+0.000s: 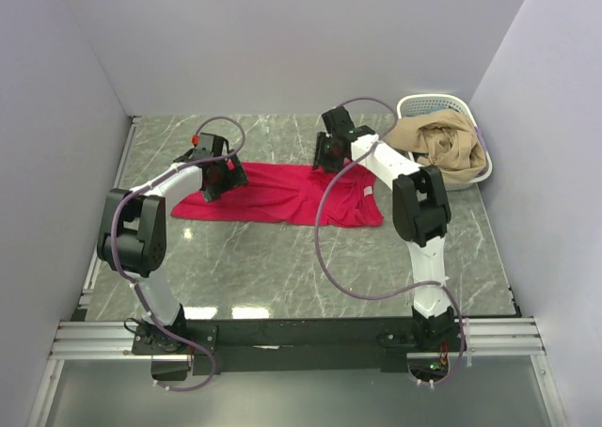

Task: Fold and stack the t-shirts
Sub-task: Fold the tshirt

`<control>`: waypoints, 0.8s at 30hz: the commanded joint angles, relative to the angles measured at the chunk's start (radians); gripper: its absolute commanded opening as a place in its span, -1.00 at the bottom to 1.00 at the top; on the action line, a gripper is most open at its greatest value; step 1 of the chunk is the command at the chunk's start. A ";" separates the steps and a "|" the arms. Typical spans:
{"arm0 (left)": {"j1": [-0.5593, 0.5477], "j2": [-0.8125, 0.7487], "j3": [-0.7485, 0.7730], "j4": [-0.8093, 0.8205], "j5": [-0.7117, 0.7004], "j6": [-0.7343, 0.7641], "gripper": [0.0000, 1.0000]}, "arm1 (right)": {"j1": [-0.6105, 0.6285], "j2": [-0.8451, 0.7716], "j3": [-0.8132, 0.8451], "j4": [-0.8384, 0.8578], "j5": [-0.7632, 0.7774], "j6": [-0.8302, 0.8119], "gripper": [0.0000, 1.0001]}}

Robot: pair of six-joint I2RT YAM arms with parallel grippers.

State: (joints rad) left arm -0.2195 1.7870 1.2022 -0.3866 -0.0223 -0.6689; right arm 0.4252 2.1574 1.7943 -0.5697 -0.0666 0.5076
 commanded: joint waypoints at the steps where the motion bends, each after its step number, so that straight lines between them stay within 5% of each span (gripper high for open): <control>1: -0.007 -0.001 0.039 -0.008 -0.001 0.020 0.86 | -0.016 0.029 0.066 -0.065 0.115 -0.012 0.39; 10: -0.007 -0.034 0.054 -0.032 -0.048 0.026 0.88 | -0.065 -0.282 -0.252 0.017 0.309 -0.073 0.50; 24: -0.007 -0.081 0.027 -0.026 -0.031 0.031 0.89 | -0.094 -0.591 -0.737 0.111 0.157 -0.149 0.50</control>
State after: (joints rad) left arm -0.2222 1.7649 1.2175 -0.4171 -0.0505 -0.6605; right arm 0.3275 1.6234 1.1103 -0.5220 0.1421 0.4004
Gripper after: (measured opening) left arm 0.942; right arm 0.757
